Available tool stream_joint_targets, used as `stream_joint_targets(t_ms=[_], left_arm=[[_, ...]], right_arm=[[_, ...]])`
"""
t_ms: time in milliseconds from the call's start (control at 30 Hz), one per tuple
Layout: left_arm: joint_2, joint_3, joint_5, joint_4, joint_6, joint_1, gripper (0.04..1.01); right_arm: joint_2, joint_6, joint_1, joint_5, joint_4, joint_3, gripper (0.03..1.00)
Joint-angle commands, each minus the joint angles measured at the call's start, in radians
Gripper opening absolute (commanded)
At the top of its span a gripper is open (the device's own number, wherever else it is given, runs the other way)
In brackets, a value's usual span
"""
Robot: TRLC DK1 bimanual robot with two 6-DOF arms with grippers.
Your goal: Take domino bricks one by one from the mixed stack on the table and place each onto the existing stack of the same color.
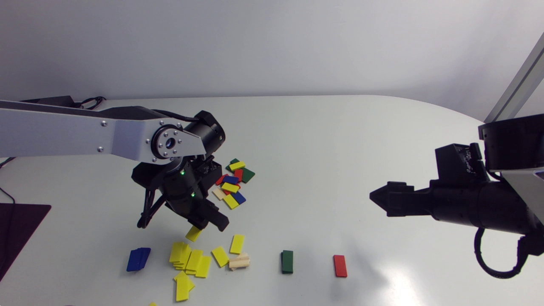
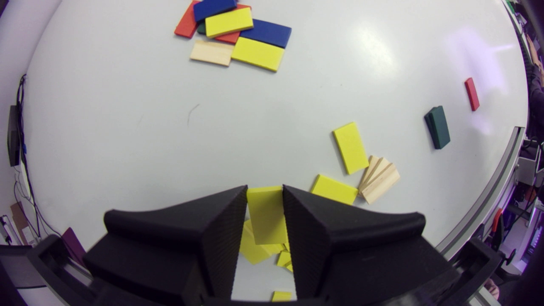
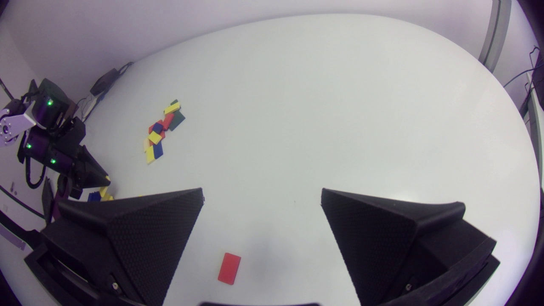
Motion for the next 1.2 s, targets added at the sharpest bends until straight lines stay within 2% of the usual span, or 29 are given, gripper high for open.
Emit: stream_joint_targets(t_ms=[0, 333, 533, 700, 967, 1067, 1100, 1167], left_arm=[[-0.022, -0.040, 0.009, -0.012, 0.009, -0.016, 0.290], [-0.091, -0.181, 0.009, 0.090, 0.035, -0.077, 0.293], [-0.091, -0.233, 0.009, 0.145, 0.026, -0.088, 0.298], [-0.087, -0.251, 0.009, 0.169, 0.026, -0.080, 0.302], [-0.078, -0.253, 0.009, 0.169, 0.021, -0.080, 0.310], [-0.072, -0.250, 0.009, 0.169, 0.021, -0.080, 0.336], [-0.071, -0.250, 0.009, 0.169, 0.021, -0.079, 0.402], [-0.069, -0.250, 0.009, 0.169, 0.021, -0.079, 0.470]], right_arm=[[0.005, 0.013, 0.006, 0.004, 0.009, -0.029, 0.974], [0.005, 0.006, 0.007, 0.004, 0.012, -0.035, 0.974], [0.005, 0.005, 0.009, 0.004, 0.014, -0.038, 0.974], [0.005, 0.005, 0.009, 0.002, 0.015, -0.037, 0.974], [0.007, 0.005, 0.009, 0.002, 0.015, -0.034, 0.974], [0.008, 0.005, 0.009, 0.002, 0.015, -0.032, 0.974], [0.008, 0.005, 0.010, 0.002, 0.015, -0.032, 0.974], [0.008, 0.005, 0.009, 0.002, 0.015, -0.032, 0.974]])
